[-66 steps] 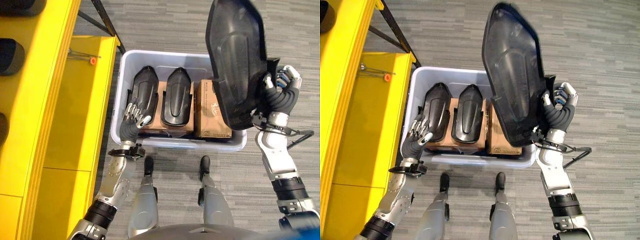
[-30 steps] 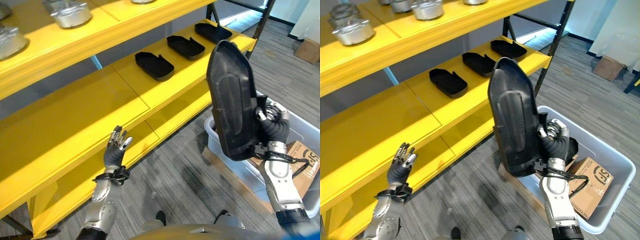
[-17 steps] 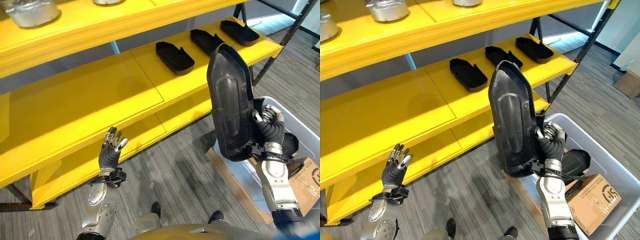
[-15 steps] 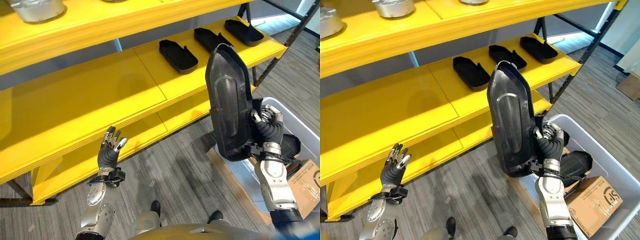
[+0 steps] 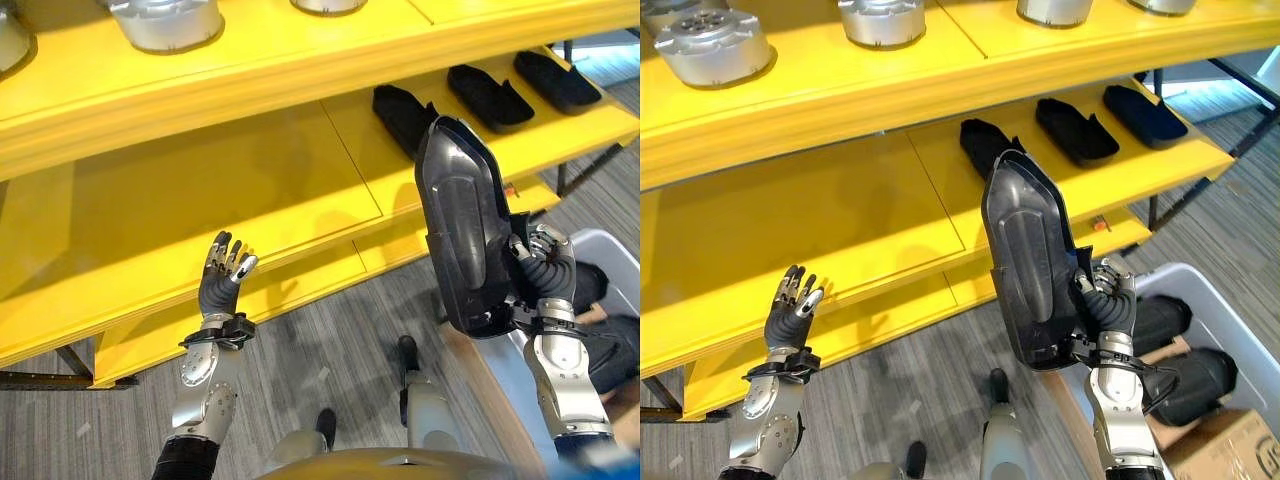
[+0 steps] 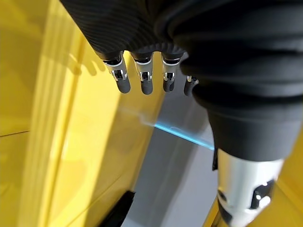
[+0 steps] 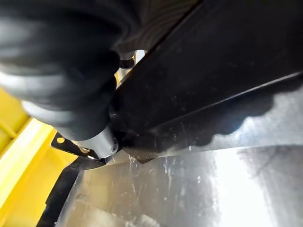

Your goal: Move parts from the plastic box to the shelf.

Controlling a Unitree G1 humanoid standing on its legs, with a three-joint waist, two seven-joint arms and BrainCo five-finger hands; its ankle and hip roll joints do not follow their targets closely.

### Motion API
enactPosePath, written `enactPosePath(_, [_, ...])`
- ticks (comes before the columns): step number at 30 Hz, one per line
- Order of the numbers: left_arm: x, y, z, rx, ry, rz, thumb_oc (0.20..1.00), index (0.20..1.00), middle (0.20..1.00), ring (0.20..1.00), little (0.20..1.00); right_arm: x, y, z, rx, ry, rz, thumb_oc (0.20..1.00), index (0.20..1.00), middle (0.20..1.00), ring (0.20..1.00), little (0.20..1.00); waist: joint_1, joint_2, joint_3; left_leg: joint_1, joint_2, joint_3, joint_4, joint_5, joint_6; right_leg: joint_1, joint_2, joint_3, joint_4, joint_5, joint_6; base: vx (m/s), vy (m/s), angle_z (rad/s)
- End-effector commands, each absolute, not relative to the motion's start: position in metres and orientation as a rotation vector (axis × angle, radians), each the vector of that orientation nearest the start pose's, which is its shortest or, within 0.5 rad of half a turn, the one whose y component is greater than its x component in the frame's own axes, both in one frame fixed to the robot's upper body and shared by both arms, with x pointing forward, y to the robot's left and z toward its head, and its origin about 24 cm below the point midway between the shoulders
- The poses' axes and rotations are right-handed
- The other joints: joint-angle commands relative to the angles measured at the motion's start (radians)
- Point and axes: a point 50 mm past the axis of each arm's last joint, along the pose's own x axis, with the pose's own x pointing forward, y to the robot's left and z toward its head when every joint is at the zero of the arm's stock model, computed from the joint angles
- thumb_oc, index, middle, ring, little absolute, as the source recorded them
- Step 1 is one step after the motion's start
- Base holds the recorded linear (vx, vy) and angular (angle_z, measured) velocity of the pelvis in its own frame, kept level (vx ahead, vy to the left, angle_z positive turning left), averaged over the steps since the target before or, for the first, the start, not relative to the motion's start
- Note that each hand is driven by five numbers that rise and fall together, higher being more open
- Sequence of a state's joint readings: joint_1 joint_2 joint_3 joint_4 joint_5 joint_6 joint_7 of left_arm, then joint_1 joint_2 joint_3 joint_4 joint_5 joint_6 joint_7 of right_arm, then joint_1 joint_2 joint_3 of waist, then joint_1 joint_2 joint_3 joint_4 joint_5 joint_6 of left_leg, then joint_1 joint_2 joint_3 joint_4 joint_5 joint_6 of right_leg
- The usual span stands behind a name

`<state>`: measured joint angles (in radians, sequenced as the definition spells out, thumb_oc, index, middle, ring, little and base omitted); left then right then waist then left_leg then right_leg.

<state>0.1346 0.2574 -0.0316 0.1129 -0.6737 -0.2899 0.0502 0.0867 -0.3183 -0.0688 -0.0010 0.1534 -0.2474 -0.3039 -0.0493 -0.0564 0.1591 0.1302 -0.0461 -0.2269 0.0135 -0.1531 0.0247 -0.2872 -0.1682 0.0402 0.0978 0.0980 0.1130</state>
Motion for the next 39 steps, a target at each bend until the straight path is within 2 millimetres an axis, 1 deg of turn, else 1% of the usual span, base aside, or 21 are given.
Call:
enactPosePath(1, [0.223, 0.228, 0.048, -0.355, -0.196, 0.181, 1.000, 1.000, 1.000, 1.000, 1.000, 0.241, -0.257, 0.114, -0.142, -0.451, -0.412, 0.200, 0.200, 0.200, 0.200, 0.200, 0.026, -0.012, -0.044, -0.053, 0.025, 0.041, 0.041, 0.003, -0.019, 0.122, -0.026, -0.025, -0.037, 0.047, 0.056, 0.17, -0.275, 0.32])
enactPosePath(2, [0.223, 0.227, 0.047, -0.365, -0.193, 0.181, 1.000, 1.000, 1.000, 1.000, 1.000, 0.241, -0.260, 0.115, -0.150, -0.456, -0.423, 0.200, 0.200, 0.200, 0.200, 0.200, 0.025, -0.015, -0.051, -0.054, 0.031, 0.032, 0.034, 0.017, -0.027, 0.126, -0.026, -0.037, -0.033, 0.041, 0.050, 0.08, -0.199, 0.03])
enactPosePath(6, [0.226, 0.220, 0.045, -0.402, -0.183, 0.166, 1.000, 1.000, 1.000, 1.000, 1.000, 0.241, -0.264, 0.118, -0.150, -0.472, -0.449, 0.200, 0.200, 0.200, 0.200, 0.200, 0.032, -0.010, -0.070, -0.040, 0.086, 0.010, 0.008, 0.026, -0.049, 0.156, 0.001, -0.080, -0.017, -0.017, 0.032, 0.09, -0.178, 0.18])
enactPosePath(8, [0.228, 0.215, 0.043, -0.421, -0.170, 0.146, 1.000, 1.000, 1.000, 1.000, 1.000, 0.241, -0.267, 0.119, -0.152, -0.475, -0.466, 0.200, 0.200, 0.200, 0.200, 0.200, 0.032, -0.007, -0.070, -0.046, 0.105, -0.011, -0.009, 0.051, -0.062, 0.155, 0.007, -0.107, 0.005, -0.033, 0.021, 0.05, -0.162, 0.22])
enactPosePath(11, [0.229, 0.211, 0.043, -0.426, -0.162, 0.129, 1.000, 1.000, 1.000, 1.000, 1.000, 0.242, -0.268, 0.120, -0.150, -0.482, -0.467, 0.200, 0.200, 0.200, 0.200, 0.200, 0.034, -0.001, -0.068, -0.050, 0.122, -0.023, -0.009, 0.056, -0.071, 0.157, 0.011, -0.128, 0.029, -0.056, 0.012, 0.05, -0.100, 0.50])
enactPosePath(13, [0.229, 0.210, 0.043, -0.431, -0.162, 0.126, 1.000, 1.000, 1.000, 1.000, 1.000, 0.242, -0.267, 0.121, -0.150, -0.485, -0.462, 0.200, 0.200, 0.200, 0.200, 0.200, 0.036, 0.004, -0.067, -0.047, 0.133, -0.023, -0.006, 0.048, -0.075, 0.160, 0.017, -0.137, 0.042, -0.074, 0.009, 0.07, -0.103, 0.26])
enactPosePath(14, [0.229, 0.208, 0.042, -0.434, -0.158, 0.117, 1.000, 1.000, 1.000, 1.000, 1.000, 0.244, -0.267, 0.124, -0.158, -0.496, -0.452, 0.200, 0.200, 0.200, 0.200, 0.200, 0.041, 0.007, -0.061, -0.056, 0.142, -0.033, 0.003, 0.050, -0.083, 0.159, 0.021, -0.150, 0.063, -0.092, 0.000, 0.04, -0.103, 0.30])
enactPosePath(20, [0.229, 0.204, 0.041, -0.464, -0.153, 0.106, 1.000, 1.000, 1.000, 1.000, 1.000, 0.254, -0.256, 0.135, -0.155, -0.538, -0.378, 0.200, 0.200, 0.200, 0.200, 0.200, 0.068, 0.013, -0.041, -0.082, 0.179, -0.060, 0.016, 0.073, -0.111, 0.156, 0.036, -0.195, 0.088, -0.124, -0.025, 0.02, -0.132, 0.34])
enactPosePath(21, [0.228, 0.203, 0.041, -0.475, -0.154, 0.107, 1.000, 1.000, 1.000, 1.000, 1.000, 0.256, -0.252, 0.137, -0.153, -0.550, -0.360, 0.200, 0.200, 0.200, 0.200, 0.200, 0.076, 0.011, -0.031, -0.100, 0.180, -0.067, 0.035, 0.078, -0.116, 0.157, 0.041, -0.193, 0.084, -0.127, -0.031, -0.07, -0.178, 0.40])
enactPosePath(23, [0.232, 0.198, 0.042, -0.500, -0.156, 0.089, 1.000, 1.000, 1.000, 1.000, 1.000, 0.263, -0.243, 0.147, -0.141, -0.592, -0.307, 0.200, 0.200, 0.200, 0.200, 0.200, 0.103, 0.006, 0.019, -0.189, 0.147, -0.092, 0.150, 0.117, -0.135, 0.167, 0.043, -0.204, 0.069, -0.132, -0.053, -0.14, -0.132, 0.36])
enactPosePath(24, [0.234, 0.195, 0.044, -0.502, -0.161, 0.078, 1.000, 1.000, 1.000, 1.000, 1.000, 0.265, -0.242, 0.151, -0.136, -0.606, -0.302, 0.200, 0.200, 0.200, 0.200, 0.200, 0.108, 0.002, 0.039, -0.223, 0.145, -0.086, 0.184, 0.143, -0.143, 0.168, 0.037, -0.215, 0.070, -0.133, -0.056, -0.13, -0.046, 0.54])
enactPosePath(25, [0.237, 0.192, 0.046, -0.505, -0.163, 0.060, 1.000, 1.000, 1.000, 1.000, 1.000, 0.267, -0.241, 0.154, -0.134, -0.617, -0.302, 0.200, 0.200, 0.200, 0.200, 0.200, 0.104, -0.003, 0.053, -0.253, 0.162, -0.065, 0.193, 0.163, -0.142, 0.170, 0.029, -0.230, 0.073, -0.137, -0.057, -0.11, 0.108, 0.73])
enactPosePath(26, [0.241, 0.183, 0.048, -0.508, -0.156, 0.013, 1.000, 1.000, 1.000, 1.000, 1.000, 0.269, -0.237, 0.158, -0.130, -0.631, -0.301, 0.200, 0.200, 0.200, 0.200, 0.200, 0.090, 0.008, 0.078, -0.292, 0.272, 0.023, 0.103, 0.237, -0.149, 0.181, 0.001, -0.260, 0.084, -0.145, -0.038, -0.06, 0.116, 1.05])
enactPosePath(27, [0.241, 0.183, 0.048, -0.508, -0.156, 0.013, 1.000, 1.000, 1.000, 1.000, 1.000, 0.269, -0.236, 0.158, -0.131, -0.631, -0.301, 0.200, 0.200, 0.200, 0.200, 0.200, 0.092, 0.008, 0.079, -0.287, 0.274, 0.025, 0.094, 0.242, -0.150, 0.182, 0.002, -0.259, 0.084, -0.145, -0.039, -0.03, 0.164, 1.04])
enactPosePath(28, [0.243, 0.182, 0.050, -0.502, -0.162, 0.009, 1.000, 1.000, 1.000, 1.000, 1.000, 0.269, -0.235, 0.159, -0.133, -0.636, -0.303, 0.200, 0.200, 0.200, 0.200, 0.200, 0.091, 0.017, 0.083, -0.300, 0.297, 0.049, 0.063, 0.275, -0.159, 0.182, -0.006, -0.264, 0.089, -0.143, -0.029, 0.02, 0.097, 0.85])
enactPosePath(29, [0.242, 0.183, 0.051, -0.503, -0.167, 0.005, 1.000, 1.000, 1.000, 1.000, 1.000, 0.270, -0.232, 0.159, -0.132, -0.633, -0.285, 0.200, 0.200, 0.200, 0.200, 0.200, 0.088, 0.027, 0.074, -0.276, 0.305, 0.063, 0.035, 0.254, -0.161, 0.173, -0.008, -0.264, 0.104, -0.148, -0.022, 0.03, 0.167, 0.46])
enactPosePath(32, [0.242, 0.187, 0.052, -0.490, -0.173, 0.022, 1.000, 1.000, 1.000, 1.000, 1.000, 0.274, -0.220, 0.160, -0.119, -0.638, -0.251, 0.200, 0.200, 0.200, 0.200, 0.200, 0.092, 0.047, 0.068, -0.262, 0.291, 0.078, 0.012, 0.232, -0.145, 0.150, -0.024, -0.241, 0.121, -0.139, -0.008, 0.02, 0.190, -0.22])
enactPosePath(34, [0.244, 0.187, 0.054, -0.481, -0.179, 0.016, 1.000, 1.000, 1.000, 1.000, 1.000, 0.274, -0.216, 0.159, -0.097, -0.638, -0.253, 0.200, 0.200, 0.200, 0.200, 0.200, 0.096, 0.042, 0.080, -0.280, 0.267, 0.097, 0.045, 0.218, -0.141, 0.163, -0.053, -0.249, 0.115, -0.133, -0.001, 0.04, 0.223, -0.47])
enactPosePath(35, [0.243, 0.188, 0.054, -0.469, -0.183, 0.018, 1.000, 1.000, 1.000, 1.000, 1.000, 0.277, -0.204, 0.158, -0.073, -0.633, -0.213, 0.200, 0.200, 0.200, 0.200, 0.200, 0.106, 0.032, 0.093, -0.303, 0.230, 0.113, 0.091, 0.189, -0.138, 0.195, -0.091, -0.258, 0.085, -0.114, 0.015, 0.07, 0.202, -0.29])
enactPosePath(38, [0.244, 0.190, 0.056, -0.463, -0.188, 0.025, 1.000, 1.000, 1.000, 1.000, 1.000, 0.279, -0.197, 0.161, -0.060, -0.640, -0.189, 0.200, 0.200, 0.200, 0.200, 0.200, 0.113, 0.025, 0.098, -0.316, 0.212, 0.118, 0.114, 0.172, -0.135, 0.206, -0.106, -0.259, 0.064, -0.104, 0.022, 0.06, 0.137, 0.13])
enactPosePath(39, [0.244, 0.191, 0.057, -0.458, -0.190, 0.030, 1.000, 1.000, 1.000, 1.000, 1.000, 0.282, -0.188, 0.161, -0.039, -0.639, -0.160, 0.200, 0.200, 0.200, 0.200, 0.200, 0.122, 0.018, 0.100, -0.325, 0.197, 0.122, 0.128, 0.159, -0.131, 0.217, -0.119, -0.261, 0.047, -0.094, 0.030, 0.06, 0.130, 0.31])
